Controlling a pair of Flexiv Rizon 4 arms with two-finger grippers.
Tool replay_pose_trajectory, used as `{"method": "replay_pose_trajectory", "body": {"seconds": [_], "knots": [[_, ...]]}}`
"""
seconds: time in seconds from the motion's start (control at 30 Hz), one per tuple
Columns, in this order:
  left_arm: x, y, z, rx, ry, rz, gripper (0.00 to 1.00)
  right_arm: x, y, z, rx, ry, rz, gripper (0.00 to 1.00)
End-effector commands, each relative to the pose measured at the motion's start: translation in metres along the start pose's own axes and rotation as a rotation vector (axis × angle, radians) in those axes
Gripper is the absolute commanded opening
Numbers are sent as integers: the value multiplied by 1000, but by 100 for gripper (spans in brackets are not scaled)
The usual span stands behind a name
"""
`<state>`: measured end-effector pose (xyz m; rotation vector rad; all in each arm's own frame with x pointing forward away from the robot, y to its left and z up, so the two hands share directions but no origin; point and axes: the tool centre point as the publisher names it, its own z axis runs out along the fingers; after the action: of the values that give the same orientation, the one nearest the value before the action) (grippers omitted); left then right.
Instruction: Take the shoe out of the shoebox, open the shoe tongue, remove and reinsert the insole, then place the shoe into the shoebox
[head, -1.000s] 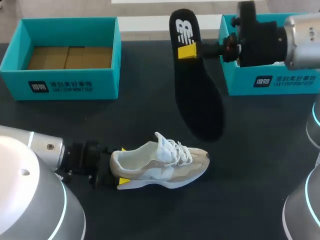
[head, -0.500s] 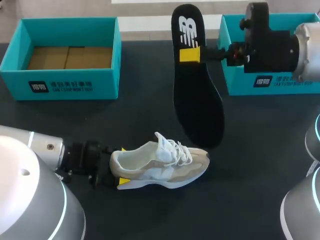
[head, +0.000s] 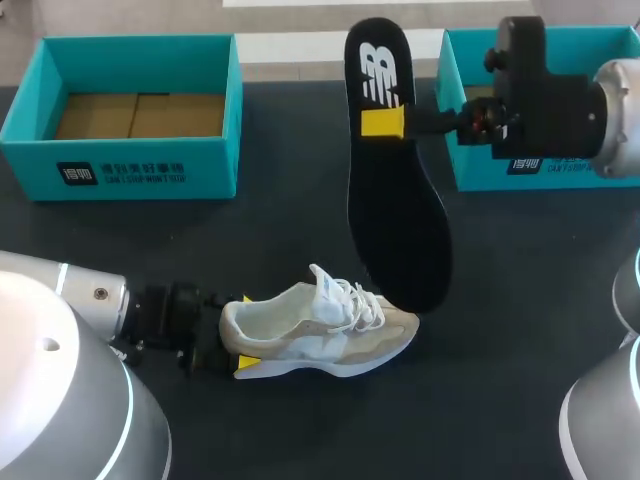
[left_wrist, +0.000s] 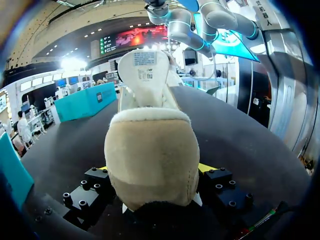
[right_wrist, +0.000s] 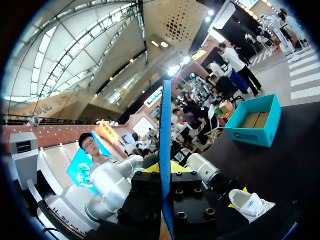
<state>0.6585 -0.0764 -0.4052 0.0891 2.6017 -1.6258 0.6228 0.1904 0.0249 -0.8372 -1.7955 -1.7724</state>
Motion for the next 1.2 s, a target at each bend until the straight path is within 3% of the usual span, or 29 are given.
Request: {"method": "replay_pose_trajectory", "body": {"seconds": [0.03, 1.0, 1.03, 1.07, 1.1, 1.2], "knots": [[1, 1, 1, -2, -2, 1, 0, 0, 0, 2, -1, -3, 1, 0], [1, 0, -1, 13, -3, -11, 0, 0, 0, 2, -1, -3, 1, 0], [1, -1, -3, 14, -5, -12, 9, 0, 0, 2, -1, -3, 1, 0], [1, -1, -5, 7, -10, -16, 41, 0, 0, 2, -1, -3, 1, 0], [1, -1, -6, 2, -7, -21, 96, 0, 0, 2, -1, -3, 1, 0], [2, -4, -13, 3, 2, -15, 100, 0, 0, 2, -1, -3, 1, 0]]}}
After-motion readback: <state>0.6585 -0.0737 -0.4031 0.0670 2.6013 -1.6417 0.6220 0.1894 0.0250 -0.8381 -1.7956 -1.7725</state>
